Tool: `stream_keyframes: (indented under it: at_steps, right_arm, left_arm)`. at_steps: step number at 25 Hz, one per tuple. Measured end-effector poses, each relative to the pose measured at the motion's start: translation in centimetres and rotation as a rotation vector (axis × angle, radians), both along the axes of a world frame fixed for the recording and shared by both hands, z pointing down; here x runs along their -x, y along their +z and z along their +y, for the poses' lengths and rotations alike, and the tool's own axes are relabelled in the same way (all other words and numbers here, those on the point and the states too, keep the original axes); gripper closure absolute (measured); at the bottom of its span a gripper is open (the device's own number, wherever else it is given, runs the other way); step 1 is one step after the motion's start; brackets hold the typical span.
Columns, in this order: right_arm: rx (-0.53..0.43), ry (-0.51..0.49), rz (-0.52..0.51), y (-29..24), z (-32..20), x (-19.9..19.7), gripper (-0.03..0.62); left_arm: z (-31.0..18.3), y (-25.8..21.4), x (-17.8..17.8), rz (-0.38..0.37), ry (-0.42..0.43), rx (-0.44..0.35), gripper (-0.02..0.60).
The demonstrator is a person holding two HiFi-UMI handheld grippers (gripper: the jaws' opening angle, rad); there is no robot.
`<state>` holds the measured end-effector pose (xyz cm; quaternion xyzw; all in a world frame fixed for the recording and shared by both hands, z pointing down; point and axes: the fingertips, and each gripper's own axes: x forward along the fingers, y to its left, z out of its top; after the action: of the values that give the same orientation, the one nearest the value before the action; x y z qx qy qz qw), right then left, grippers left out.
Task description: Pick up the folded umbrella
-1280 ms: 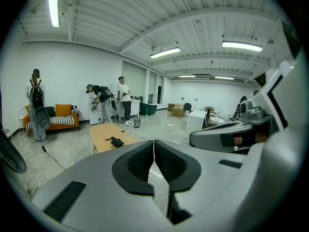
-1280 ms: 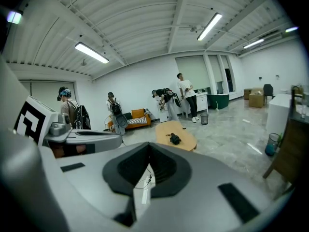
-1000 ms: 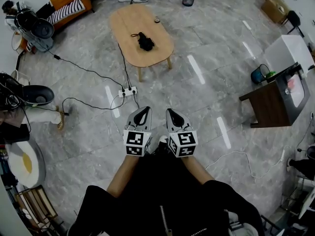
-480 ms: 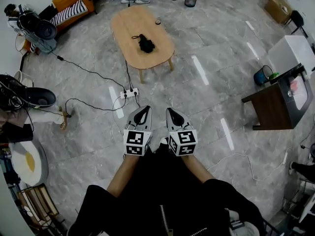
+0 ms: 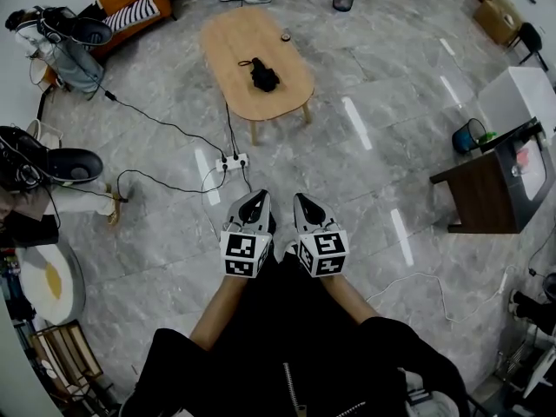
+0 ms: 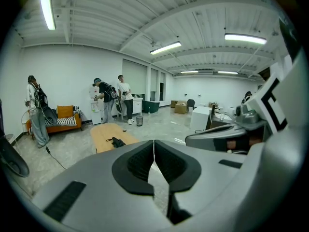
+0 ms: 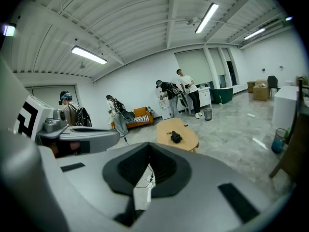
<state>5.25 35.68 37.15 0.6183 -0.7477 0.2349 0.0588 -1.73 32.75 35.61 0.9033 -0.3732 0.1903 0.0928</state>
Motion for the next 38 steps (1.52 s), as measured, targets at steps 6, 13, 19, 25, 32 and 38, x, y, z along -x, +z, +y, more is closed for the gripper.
stream_keyframes:
  at_steps: [6,13,19,25,32,38]
  right_arm:
    - [0.004,-0.003,0.021,0.2,-1.6,0.3,0.583]
    - [0.016,0.018,0.043,0.2,-4.7,-0.7,0.583]
    - [0.023,0.008,0.057,0.4,-7.6,0.1,0.583]
    - [0.02,0.01,0.066,0.5,-10.7,0.7,0.583]
    - [0.019,0.024,0.085,0.4,-13.5,0.8,0.584]
    - [0.011,0.035,0.102,0.0,-16.0,1.3,0.583]
  left_arm:
    - [-1.7,0.3,0.2,0.02,0.004,0.007,0.565]
    - [-5.3,0.7,-0.3,0.052,0.002,0.025,0.565]
    - [-8.6,0.7,-0.1,0.063,0.007,0.024,0.565]
    - [-12.1,0.8,0.6,0.074,0.004,0.021,0.565]
    - [-15.3,0.8,0.8,0.091,0.016,0.018,0.565]
    - [-18.0,0.3,1.3,0.106,0.027,0.008,0.565]
